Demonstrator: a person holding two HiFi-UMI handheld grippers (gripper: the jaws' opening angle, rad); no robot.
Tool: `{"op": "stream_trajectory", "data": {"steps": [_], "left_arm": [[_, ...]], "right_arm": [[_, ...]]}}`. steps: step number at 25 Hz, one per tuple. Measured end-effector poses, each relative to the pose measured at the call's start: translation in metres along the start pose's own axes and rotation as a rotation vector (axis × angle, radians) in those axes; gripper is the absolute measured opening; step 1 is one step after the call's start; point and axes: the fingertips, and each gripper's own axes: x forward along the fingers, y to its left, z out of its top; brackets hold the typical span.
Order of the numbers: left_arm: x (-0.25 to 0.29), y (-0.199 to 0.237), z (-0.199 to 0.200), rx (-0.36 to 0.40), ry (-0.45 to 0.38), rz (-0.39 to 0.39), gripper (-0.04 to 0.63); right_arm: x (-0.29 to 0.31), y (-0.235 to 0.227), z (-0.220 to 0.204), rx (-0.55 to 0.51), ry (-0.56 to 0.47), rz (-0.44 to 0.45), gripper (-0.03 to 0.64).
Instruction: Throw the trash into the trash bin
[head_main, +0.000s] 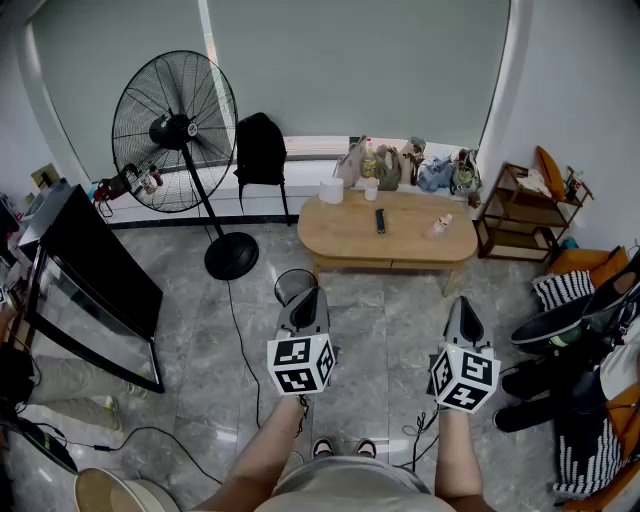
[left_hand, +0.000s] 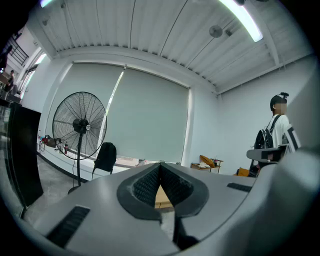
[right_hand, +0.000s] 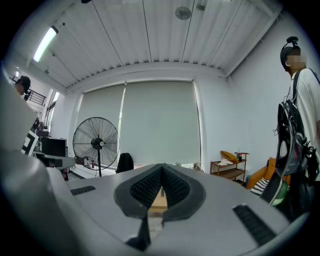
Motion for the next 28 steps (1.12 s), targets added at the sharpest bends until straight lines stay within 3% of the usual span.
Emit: {"op": "stream_trajectory", "data": {"steps": [21, 24, 28], "left_arm": [[-0.010, 0.003, -0.015, 0.011, 0.031, -0.004, 0.009], [-0.009, 0.012, -0.013, 0.016, 0.032, -0.007, 0.009], [-0.004, 0.028, -0.006, 0.026, 0.031, -0.022, 0.009]], "right_arm": [[-0.007, 0.000, -0.019, 0.078, -0.004, -0.013, 0.009], [-0.005, 0.005, -0.017, 0.090, -0.010, -0.021, 0.091], [0.001, 0.015, -0.013, 0.092, -0.018, -0.047, 0.123]]}}
